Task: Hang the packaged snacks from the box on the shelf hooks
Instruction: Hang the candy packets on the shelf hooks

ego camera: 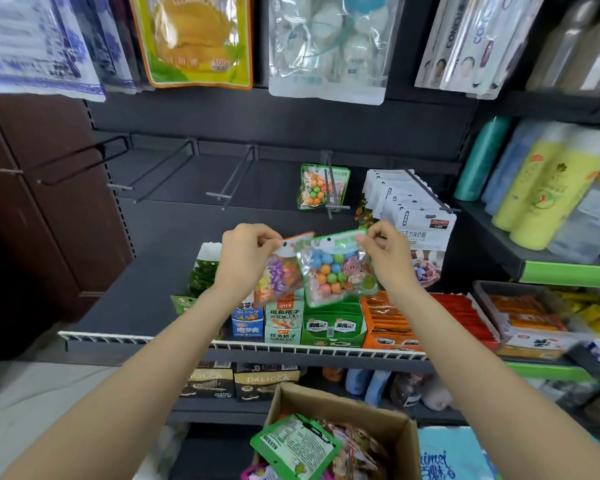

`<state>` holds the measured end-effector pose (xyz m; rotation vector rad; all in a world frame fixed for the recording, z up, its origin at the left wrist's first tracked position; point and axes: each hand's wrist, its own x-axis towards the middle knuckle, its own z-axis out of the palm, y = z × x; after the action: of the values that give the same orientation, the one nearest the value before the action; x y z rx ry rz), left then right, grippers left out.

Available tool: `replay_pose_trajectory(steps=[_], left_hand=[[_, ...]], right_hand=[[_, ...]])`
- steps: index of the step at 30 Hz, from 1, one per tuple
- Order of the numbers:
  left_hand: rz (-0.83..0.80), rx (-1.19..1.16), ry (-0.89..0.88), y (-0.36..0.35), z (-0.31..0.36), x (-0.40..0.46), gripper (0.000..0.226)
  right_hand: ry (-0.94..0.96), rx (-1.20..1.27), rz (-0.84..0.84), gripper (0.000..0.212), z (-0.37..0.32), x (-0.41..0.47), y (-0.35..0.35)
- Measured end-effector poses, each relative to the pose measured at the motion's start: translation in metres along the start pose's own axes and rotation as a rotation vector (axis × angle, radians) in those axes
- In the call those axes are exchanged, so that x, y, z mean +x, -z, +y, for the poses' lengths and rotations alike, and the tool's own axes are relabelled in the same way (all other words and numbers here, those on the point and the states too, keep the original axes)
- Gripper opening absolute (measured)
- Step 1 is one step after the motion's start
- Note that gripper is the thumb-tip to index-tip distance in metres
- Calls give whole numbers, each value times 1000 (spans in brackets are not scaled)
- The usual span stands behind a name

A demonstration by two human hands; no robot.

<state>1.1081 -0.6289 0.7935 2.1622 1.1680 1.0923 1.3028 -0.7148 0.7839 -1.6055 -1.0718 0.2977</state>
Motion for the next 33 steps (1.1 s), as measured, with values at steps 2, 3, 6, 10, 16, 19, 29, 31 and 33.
replay_pose_trajectory(steps=[2,3,6,10,16,19,29,31,33], left_hand=[[38,108,-2,0,-3,5,12],[57,158,-11,0,-3,7,13],[87,269,-57,0,1,11,17],[79,322,-67,0,5,15,19],[72,317,-75,-3,7,19,19],[73,310,-63,-4,7,22,19],[82,325,-67,-4,7,28,20],[84,329,-77,-4,8,29,20],[91,335,-83,-4,10,30,20]], right_hand=[[-14,34,34,28,-3,8,-2],[-13,48,53,29,-5,13,-5],[-9,68,115,29,-7,23,-14],[7,-7,178,25,-3,29,-20],[29,-60,262,35,5,29,-22],[54,-54,272,35,5,28,-23],[112,-89,288,25,0,26,-23],[115,-99,289,21,-1,25,-23],[118,-112,292,21,-2,26,-23]])
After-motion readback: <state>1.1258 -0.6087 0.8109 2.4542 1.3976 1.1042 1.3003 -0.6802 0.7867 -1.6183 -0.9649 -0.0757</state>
